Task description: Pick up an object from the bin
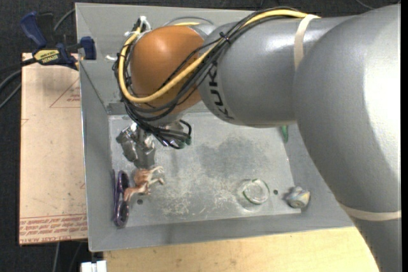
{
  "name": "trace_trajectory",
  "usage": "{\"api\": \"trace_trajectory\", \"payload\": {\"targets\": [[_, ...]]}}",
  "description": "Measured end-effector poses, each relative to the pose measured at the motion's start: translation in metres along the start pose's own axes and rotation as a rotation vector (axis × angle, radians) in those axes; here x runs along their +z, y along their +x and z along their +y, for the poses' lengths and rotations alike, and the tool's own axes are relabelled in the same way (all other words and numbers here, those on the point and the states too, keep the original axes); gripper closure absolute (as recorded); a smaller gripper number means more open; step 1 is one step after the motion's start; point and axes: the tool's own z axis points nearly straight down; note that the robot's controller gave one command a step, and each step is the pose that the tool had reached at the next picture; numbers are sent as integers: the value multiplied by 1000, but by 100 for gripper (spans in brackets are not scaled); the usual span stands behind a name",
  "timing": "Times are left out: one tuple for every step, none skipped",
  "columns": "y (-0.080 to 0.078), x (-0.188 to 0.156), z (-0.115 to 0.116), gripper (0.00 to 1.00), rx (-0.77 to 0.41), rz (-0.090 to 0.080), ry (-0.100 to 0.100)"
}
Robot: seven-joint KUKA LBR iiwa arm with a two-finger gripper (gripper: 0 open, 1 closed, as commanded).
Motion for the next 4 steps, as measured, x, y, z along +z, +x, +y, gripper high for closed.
{"api": "trace_trajectory", "payload": {"targets": [[19,27,-12,100,409,12,-3],[61,44,-6,100,364,6,-2],[41,47,-2,0,-181,7,-8],[41,47,-2,0,-181,7,-8]]}}
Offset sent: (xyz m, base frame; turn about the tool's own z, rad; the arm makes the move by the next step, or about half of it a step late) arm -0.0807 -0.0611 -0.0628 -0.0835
